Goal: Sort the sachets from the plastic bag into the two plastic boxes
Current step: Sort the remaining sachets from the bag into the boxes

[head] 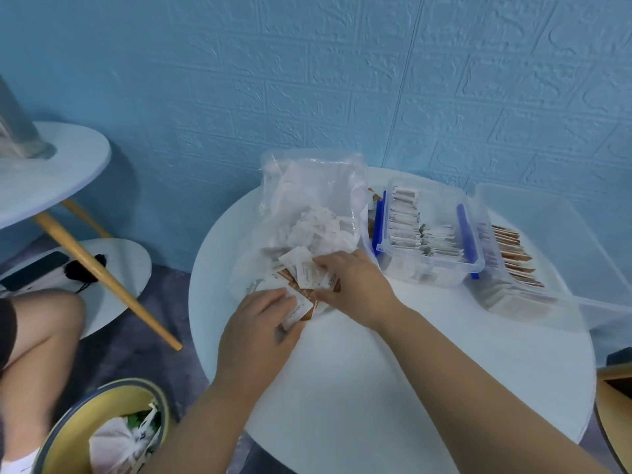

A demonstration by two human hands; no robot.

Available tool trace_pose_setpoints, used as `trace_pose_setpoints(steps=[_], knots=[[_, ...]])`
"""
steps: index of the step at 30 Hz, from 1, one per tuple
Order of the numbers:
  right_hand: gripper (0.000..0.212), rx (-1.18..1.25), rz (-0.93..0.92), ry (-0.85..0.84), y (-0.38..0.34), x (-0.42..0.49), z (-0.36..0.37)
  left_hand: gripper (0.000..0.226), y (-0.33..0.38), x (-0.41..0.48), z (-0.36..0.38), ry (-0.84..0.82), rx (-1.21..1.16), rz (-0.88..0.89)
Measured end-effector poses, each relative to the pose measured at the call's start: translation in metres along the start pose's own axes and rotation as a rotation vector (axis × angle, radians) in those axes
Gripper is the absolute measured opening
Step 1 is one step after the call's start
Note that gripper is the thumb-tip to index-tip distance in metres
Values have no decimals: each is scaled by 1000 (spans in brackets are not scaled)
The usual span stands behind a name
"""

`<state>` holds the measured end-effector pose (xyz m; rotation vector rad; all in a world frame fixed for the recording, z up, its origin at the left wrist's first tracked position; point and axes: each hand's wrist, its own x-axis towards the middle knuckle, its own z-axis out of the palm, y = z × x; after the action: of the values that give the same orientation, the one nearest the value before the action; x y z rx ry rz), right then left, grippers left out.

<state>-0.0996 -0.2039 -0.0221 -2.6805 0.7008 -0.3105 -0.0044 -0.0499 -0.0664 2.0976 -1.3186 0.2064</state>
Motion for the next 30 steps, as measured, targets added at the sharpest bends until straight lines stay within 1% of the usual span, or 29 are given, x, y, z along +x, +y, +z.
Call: trace_pose_setpoints(steps=[2, 5, 7, 9, 12, 14, 15, 17, 21, 23, 26, 28, 30], knots=[[58, 7, -1, -11, 1, 2, -2, 41, 2, -1, -2, 51, -82, -9], [59, -24, -28, -61, 4, 5, -3, 38, 5, 0, -5, 123, -123, -4], [54, -20, -64, -75, 6, 5, -3, 39, 7, 0, -7, 150, -125, -5], [41, -20, -134, -21, 6, 6, -2, 40, 7, 2, -8, 173, -137, -22], [19, -90, -259, 104, 2, 5, -3, 36, 6, 6, -10, 229, -212, -63], [11, -89, -301, 203, -1, 5, -3, 31, 7, 9, -11, 269, -264, -91], [10, -54, -280, 233, -4, 5, -4, 28, 8, 11, -13, 285, -282, -112], [12, 86, -163, 264, -7, 5, -6, 22, 10, 15, -16, 319, -302, -160], [10, 474, 85, 317, -9, 3, -13, 17, 15, 25, -23, 381, -408, -304], [8, 629, 173, 350, -9, 1, -17, 12, 19, 29, -23, 382, -441, -385], [13, 859, 235, 337, -11, -8, -25, 7, 28, 32, -21, 330, -529, -496], [15, 903, 245, 297, -12, -16, -26, 9, 36, 33, -15, 272, -676, -576], [16, 839, 208, 289, -11, -22, -21, 10, 48, 31, -8, 212, -878, -654]])
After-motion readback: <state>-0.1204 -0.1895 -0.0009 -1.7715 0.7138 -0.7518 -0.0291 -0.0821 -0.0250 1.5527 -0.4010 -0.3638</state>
